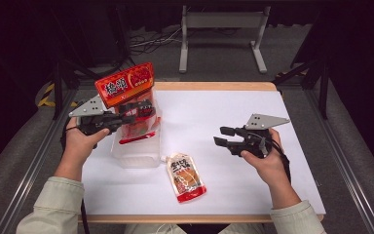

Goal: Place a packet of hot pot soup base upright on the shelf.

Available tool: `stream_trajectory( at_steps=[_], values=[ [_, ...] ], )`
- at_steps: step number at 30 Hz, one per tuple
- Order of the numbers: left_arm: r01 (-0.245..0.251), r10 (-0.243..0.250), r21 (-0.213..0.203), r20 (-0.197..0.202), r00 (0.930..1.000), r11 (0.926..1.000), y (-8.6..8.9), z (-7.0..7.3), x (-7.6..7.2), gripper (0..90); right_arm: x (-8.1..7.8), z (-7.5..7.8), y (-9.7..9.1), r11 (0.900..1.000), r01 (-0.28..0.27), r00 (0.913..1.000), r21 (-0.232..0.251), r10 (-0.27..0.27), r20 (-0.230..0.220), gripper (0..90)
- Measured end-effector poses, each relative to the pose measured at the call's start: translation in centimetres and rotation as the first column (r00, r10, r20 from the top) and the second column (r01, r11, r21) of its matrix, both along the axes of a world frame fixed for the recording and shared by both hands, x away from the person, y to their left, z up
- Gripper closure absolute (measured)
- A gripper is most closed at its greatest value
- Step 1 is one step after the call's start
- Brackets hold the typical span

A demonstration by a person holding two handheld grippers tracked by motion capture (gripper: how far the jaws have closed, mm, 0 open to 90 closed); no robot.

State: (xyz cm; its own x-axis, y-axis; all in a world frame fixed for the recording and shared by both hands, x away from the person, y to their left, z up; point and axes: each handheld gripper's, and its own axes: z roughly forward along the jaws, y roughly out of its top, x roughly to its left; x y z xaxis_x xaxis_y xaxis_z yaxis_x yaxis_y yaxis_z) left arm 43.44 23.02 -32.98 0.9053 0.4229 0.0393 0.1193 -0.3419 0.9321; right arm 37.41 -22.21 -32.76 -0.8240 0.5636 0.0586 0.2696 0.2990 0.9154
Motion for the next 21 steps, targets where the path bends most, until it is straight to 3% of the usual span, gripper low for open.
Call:
stream_trajectory(
  at_steps=[21],
  values=[
    [0.02, -0.021, -0.029, -0.05, 0.9985, 0.9994, 0.1, -1.6, 1.2, 88.1, -0.1, -0.1, -0.1, 1.0, -0.001, 1.0, 0.004, 0.001, -0.006, 54.8]
  ],
)
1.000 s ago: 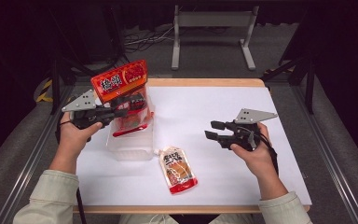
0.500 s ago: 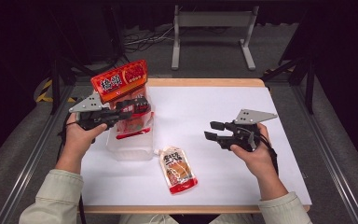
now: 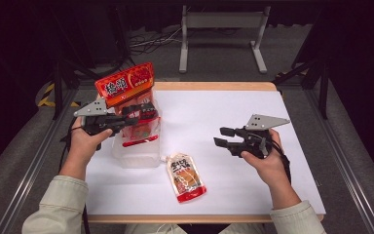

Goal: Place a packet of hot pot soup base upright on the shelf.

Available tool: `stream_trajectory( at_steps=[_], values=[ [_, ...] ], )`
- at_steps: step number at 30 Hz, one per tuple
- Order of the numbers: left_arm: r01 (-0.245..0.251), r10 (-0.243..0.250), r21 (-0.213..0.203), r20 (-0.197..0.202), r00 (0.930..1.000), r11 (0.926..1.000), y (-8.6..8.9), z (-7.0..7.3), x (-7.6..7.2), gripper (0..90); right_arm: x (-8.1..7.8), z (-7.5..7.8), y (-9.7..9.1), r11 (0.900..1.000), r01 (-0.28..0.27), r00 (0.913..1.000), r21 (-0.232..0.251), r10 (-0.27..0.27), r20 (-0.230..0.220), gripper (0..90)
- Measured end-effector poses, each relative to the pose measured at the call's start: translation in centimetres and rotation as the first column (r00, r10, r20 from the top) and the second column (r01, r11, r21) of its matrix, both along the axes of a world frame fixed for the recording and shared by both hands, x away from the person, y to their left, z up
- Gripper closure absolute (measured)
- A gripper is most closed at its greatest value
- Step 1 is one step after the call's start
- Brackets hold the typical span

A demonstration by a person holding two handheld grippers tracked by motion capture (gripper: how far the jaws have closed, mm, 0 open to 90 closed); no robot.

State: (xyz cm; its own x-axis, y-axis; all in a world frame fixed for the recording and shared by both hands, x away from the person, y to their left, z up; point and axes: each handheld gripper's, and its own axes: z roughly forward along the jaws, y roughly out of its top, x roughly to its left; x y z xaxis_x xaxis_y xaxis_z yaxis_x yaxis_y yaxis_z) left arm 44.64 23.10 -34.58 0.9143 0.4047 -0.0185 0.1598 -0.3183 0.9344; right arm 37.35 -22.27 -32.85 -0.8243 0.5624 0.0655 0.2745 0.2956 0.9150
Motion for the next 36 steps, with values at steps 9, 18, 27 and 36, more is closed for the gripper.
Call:
stream_trajectory(
  at_steps=[9, 18, 27, 36],
  values=[
    [-0.012, 0.012, -0.003, -0.003, 0.9999, 0.9999, 0.3, -0.2, 0.8, 88.3, 0.0, -0.1, -0.1, 1.0, -0.001, 1.0, 0.006, 0.001, -0.006, 54.6],
    [0.079, -0.079, 0.021, -0.014, 0.9968, 0.9966, 0.1, -0.2, -0.1, 88.0, 0.0, -0.1, -0.2, 1.0, 0.001, 1.0, 0.009, -0.001, -0.008, 54.4],
    [0.076, -0.075, 0.04, -0.019, 0.997, 0.9963, 0.5, -0.7, 0.0, 87.6, 0.0, -0.2, 0.0, 0.9999, -0.005, 0.9999, 0.011, 0.005, -0.013, 54.2],
    [0.075, -0.076, 0.081, 0.009, 0.9971, 0.994, -0.1, -0.8, 0.2, 87.8, 0.1, -0.4, 0.2, 0.9999, -0.012, 0.9997, 0.011, 0.012, -0.021, 54.1]
  ],
)
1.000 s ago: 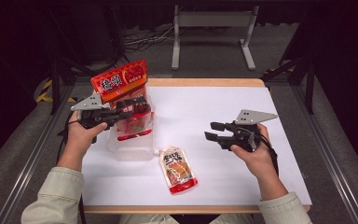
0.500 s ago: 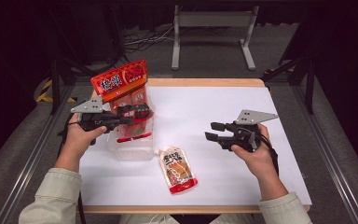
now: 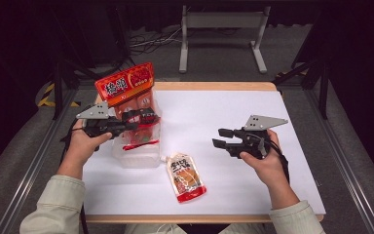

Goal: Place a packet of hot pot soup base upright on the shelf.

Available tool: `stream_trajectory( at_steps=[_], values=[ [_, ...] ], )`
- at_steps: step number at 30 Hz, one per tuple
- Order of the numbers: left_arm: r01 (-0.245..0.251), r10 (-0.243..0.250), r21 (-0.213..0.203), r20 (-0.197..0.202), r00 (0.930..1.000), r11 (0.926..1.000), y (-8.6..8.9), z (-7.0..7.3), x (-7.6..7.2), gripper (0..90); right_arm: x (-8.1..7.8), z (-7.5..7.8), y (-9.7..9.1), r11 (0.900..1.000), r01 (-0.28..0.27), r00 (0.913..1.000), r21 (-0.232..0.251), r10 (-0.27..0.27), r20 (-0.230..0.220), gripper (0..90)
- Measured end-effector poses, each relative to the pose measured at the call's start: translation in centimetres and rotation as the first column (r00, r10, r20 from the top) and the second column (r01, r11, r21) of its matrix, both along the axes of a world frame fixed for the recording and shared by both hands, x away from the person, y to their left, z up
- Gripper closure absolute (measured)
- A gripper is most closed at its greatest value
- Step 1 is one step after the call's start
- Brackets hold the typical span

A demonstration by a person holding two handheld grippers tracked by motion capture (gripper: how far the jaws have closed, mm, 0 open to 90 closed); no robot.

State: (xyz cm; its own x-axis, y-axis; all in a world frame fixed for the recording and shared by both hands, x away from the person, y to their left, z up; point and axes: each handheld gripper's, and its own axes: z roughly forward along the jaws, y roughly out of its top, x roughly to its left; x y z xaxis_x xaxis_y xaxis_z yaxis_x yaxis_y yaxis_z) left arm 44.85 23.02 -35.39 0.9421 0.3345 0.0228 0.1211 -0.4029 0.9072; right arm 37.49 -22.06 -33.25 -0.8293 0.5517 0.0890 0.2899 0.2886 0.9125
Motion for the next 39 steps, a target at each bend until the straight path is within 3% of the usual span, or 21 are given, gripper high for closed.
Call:
stream_trajectory(
  at_steps=[4, 8, 10, 12, 16, 23, 29, 31, 34, 39],
  values=[
    [0.012, -0.013, 0.032, 0.03, 0.9995, 0.9994, -0.5, 0.2, 0.0, 86.9, -0.1, 0.0, 0.0, 1.0, 0.0, 1.0, 0.0, 0.0, -0.001, 54.0],
    [-0.028, 0.022, 0.069, 0.087, 0.996, 0.9972, -0.5, 0.2, 0.5, 82.5, -0.1, 0.0, -0.1, 1.0, -0.001, 1.0, 0.001, 0.001, -0.002, 53.8],
    [-0.035, 0.028, 0.076, 0.085, 0.996, 0.9965, -0.5, 0.1, 0.6, 80.3, -0.1, 0.0, -0.1, 1.0, -0.001, 1.0, 0.001, 0.001, -0.002, 53.7],
    [-0.035, 0.03, 0.09, 0.056, 0.998, 0.9954, -0.5, -0.1, 0.5, 80.1, -0.1, -0.1, -0.1, 1.0, -0.001, 1.0, 0.002, 0.001, -0.005, 53.5],
    [-0.033, 0.032, 0.171, 0.009, 0.9994, 0.9847, -1.0, -0.6, 0.6, 79.2, 0.0, -0.3, -0.3, 1.0, 0.003, 0.9999, 0.006, -0.003, -0.015, 53.4],
    [-0.051, 0.06, 0.152, -0.055, 0.9967, 0.9871, -0.2, -1.9, 0.8, 79.8, 0.0, -0.3, -0.3, 1.0, 0.002, 0.9998, 0.009, -0.002, -0.017, 53.4],
    [-0.072, 0.087, 0.17, -0.084, 0.9926, 0.9829, 0.3, -2.5, 0.6, 78.2, 0.2, -0.5, -0.2, 1.0, 0.001, 0.9997, 0.007, 0.0, -0.024, 53.4],
    [-0.094, 0.111, 0.181, -0.09, 0.9897, 0.979, 0.4, -2.5, 0.4, 75.7, 0.2, -0.5, -0.1, 1.0, -0.001, 0.9997, 0.007, 0.001, -0.023, 53.4],
    [-0.103, 0.118, 0.147, -0.1, 0.9879, 0.9837, 0.8, -2.3, 0.1, 69.4, 0.3, -0.5, 0.0, 1.0, -0.002, 0.9997, 0.004, 0.002, -0.023, 53.4],
    [-0.141, 0.152, 0.126, -0.086, 0.9846, 0.9821, 1.2, -2.1, -0.1, 57.8, 0.3, -0.6, 0.1, 1.0, -0.006, 0.9997, 0.003, 0.006, -0.026, 53.4]
  ],
)
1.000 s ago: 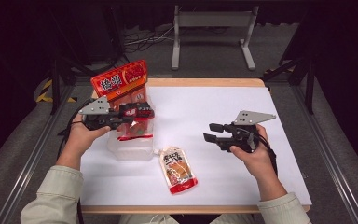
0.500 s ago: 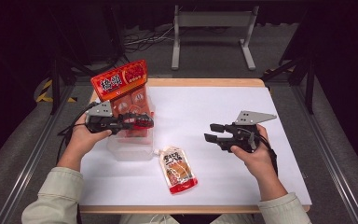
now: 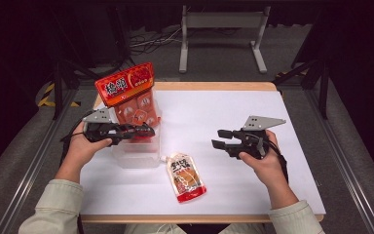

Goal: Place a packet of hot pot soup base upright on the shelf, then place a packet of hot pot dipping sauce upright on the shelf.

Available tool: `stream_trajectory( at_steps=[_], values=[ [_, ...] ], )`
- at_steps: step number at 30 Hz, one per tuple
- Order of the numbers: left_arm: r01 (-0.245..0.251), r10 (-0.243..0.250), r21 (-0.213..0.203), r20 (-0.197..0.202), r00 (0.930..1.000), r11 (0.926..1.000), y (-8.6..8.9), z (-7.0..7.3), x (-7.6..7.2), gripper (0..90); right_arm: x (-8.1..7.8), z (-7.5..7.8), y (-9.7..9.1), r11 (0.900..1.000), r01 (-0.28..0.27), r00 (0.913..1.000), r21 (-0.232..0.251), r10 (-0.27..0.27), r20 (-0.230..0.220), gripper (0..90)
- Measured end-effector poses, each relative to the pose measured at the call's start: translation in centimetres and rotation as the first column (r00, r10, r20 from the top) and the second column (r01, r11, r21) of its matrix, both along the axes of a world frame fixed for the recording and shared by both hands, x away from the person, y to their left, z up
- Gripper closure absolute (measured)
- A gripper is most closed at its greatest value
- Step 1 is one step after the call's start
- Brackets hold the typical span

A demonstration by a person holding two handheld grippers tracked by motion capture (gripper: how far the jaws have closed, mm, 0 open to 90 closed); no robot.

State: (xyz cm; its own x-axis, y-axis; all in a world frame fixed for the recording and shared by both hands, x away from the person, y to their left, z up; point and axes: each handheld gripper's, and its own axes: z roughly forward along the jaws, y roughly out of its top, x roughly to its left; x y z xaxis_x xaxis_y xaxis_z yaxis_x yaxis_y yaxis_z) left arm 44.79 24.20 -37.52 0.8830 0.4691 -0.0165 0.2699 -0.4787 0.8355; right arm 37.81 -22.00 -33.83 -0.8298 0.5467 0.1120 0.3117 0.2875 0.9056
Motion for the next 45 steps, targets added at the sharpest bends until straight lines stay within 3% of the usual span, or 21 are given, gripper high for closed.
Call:
stream_trajectory(
  at_steps=[3, 6, 10, 15, 16, 21, 28, 39, 45],
  values=[
    [-0.03, 0.031, -0.029, 0.009, 0.9995, 0.9991, 0.2, 0.1, -0.1, 45.8, 0.0, 0.0, 0.0, 1.0, 0.0, 1.0, 0.002, 0.0, 0.002, 53.4],
    [-0.061, 0.063, -0.093, 0.016, 0.9979, 0.9938, 0.2, 0.5, -0.5, 25.1, 0.0, 0.0, 0.0, 1.0, 0.0, 1.0, 0.001, 0.0, 0.002, 53.3],
    [-0.065, 0.072, -0.134, 0.049, 0.9962, 0.9888, 0.1, 1.4, -1.4, 17.0, 0.1, 0.0, 0.1, 1.0, -0.001, 1.0, 0.001, 0.001, 0.001, 53.2],
    [-0.062, 0.07, -0.153, 0.051, 0.9962, 0.9863, -0.1, 2.2, -2.3, 16.0, 0.2, 0.0, 0.1, 1.0, 0.002, 1.0, -0.004, -0.002, 0.002, 53.0],
    [-0.083, 0.09, -0.155, 0.038, 0.9953, 0.9844, -0.2, 2.4, -2.8, 16.0, 0.2, 0.0, 0.1, 1.0, 0.002, 1.0, -0.004, -0.002, 0.002, 53.0],
    [-0.111, 0.123, -0.188, 0.053, 0.991, 0.9759, -0.6, 2.9, -5.0, 13.1, 0.2, -0.1, -0.1, 1.0, 0.008, 1.0, -0.004, -0.008, 0.0, 52.8],
    [-0.126, 0.136, -0.117, 0.08, 0.9874, 0.9851, -1.1, 2.5, -6.4, 7.3, 0.3, -0.3, 0.0, 0.9999, 0.011, 0.9999, -0.012, -0.011, -0.002, 52.1],
    [-0.161, 0.169, -0.13, 0.051, 0.9843, 0.9783, -0.4, 2.2, -7.5, 6.7, 0.9, -1.0, 0.4, 0.9996, 0.016, 0.9998, -0.024, -0.016, -0.015, 46.2],
    [-0.165, 0.171, -0.117, 0.047, 0.9841, 0.9794, -0.5, 2.2, -7.9, 6.4, 1.3, -1.5, 1.2, 0.9995, 0.013, 0.9999, -0.028, -0.014, -0.01, 39.2]
  ],
)
